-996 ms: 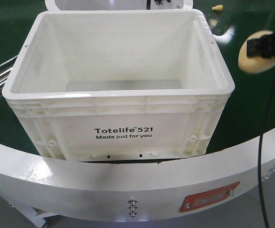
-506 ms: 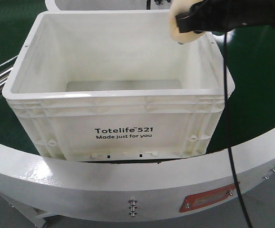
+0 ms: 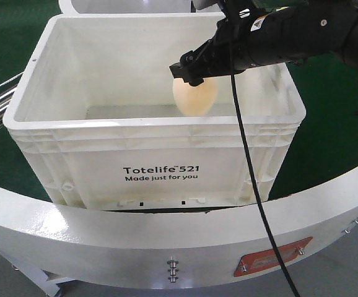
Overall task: Place moving items into box and shelve
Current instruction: 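Carry the yellow ball over the tote and release it inside, then grasp the pink ball on the conveyor with the left gripper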
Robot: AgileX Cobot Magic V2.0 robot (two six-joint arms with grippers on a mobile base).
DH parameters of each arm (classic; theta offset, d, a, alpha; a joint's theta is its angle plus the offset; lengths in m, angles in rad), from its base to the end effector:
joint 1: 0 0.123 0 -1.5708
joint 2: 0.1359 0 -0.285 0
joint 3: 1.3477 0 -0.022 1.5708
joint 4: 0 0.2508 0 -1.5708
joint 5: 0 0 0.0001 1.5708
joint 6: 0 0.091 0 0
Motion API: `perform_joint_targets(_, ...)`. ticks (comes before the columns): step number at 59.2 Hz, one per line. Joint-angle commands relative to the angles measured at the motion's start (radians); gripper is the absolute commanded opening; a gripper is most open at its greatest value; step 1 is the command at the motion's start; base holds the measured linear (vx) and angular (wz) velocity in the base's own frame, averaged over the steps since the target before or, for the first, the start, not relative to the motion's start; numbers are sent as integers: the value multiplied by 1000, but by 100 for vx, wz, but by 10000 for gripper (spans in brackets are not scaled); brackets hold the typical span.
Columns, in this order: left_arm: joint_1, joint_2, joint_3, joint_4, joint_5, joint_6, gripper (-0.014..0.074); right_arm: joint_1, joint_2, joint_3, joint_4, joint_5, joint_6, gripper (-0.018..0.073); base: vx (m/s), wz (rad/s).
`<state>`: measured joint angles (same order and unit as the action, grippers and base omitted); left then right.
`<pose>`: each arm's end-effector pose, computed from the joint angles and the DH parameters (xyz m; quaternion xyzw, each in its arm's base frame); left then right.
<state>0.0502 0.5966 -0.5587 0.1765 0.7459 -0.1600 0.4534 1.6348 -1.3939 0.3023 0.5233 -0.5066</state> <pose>0.1065 0.0162 0.2904 -0.0615 0.9010 0.0583 0.4255 0.3348 0.1782 0.3306 -0.3362 0.8301 0.1128 0.4304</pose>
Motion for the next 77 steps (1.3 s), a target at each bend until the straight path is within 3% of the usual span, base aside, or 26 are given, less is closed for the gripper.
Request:
perform_joint_targets(1,4,6,-28,10,-67,0,528,0,-65,-36,-12,-71,-9,717,0,0)
perform_joint_targets(10,4,6,-28,10,-67,0,528,0,-129,-36,-68,-61,51,683,0,0)
perform_joint_targets(21,4,6,-28,10,-69,0,528,1,-247,-35,-247,74,359,645,0,0)
perform_joint_targets(31,4,6,-28,10,-84,0,528,53,-378,70,-412,140,469,640,0,0)
perform_joint_targets(38,4,6,-28,11,-110,2,538,84,-491,197,-446,137,488,631,0,0)
perform_joint_targets(55,4,43,-34,2,-149,17,667,86,-700,395,-445,130,489,580,0,0)
perform_joint_targets(77,17,398,-218,32,-107,-54,653,85,-722,418,-481,78,489,564,0,0)
